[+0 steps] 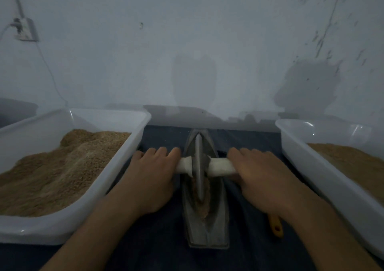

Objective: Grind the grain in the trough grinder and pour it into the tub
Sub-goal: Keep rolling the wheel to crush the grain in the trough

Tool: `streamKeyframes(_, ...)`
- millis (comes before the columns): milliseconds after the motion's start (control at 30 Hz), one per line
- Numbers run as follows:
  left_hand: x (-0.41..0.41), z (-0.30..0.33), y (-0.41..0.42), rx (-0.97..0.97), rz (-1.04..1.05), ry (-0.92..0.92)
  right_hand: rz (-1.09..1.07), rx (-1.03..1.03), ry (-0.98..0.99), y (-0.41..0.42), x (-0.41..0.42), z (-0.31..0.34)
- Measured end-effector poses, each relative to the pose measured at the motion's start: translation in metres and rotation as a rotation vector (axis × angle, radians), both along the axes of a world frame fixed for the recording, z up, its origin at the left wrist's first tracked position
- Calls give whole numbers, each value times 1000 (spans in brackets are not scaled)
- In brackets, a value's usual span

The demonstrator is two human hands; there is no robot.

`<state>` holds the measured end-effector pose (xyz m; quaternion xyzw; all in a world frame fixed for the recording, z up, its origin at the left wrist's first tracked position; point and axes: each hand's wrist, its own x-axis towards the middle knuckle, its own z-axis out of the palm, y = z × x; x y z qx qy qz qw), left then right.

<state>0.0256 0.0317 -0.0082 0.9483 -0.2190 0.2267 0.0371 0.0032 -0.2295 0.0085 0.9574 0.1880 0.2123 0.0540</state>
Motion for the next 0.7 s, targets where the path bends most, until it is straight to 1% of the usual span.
streamKeyframes(67, -9, 1, 5, 17, -57, -29, 39, 49, 48, -5, -12, -1)
streamKeyframes(133, -6, -1, 0, 42, -18, -91, 39, 99, 70, -5, -9, -3)
streamKeyframes(233, 14, -3, -20, 88, 156, -157, -80, 36, -30, 4, 17, -7)
streamKeyframes(333, 27, -6, -27, 78, 243, -126, -195, -5, -132, 16, 35, -12)
streamKeyframes(400, 29, -8, -22, 60, 217, -91, -184, -22, -182, 18, 33, -12)
streamKeyframes(433, 27, -8, -18, 44, 187, -57, -160, -35, -173, 17, 28, -11)
streamKeyframes(500, 18, -3, -9, 0, 92, 39, -90, -36, -107, 12, 16, -6)
streamKeyframes(600, 6, 7, 8, -10, -46, 163, -17, -17, -5, 2, -6, 0)
streamKeyframes(667, 3, 10, 11, 7, -60, 188, 10, 21, 47, 0, -13, 2)
streamKeyframes(700, 3, 8, 6, 16, -37, 155, 7, 41, 58, 0, -11, 1)
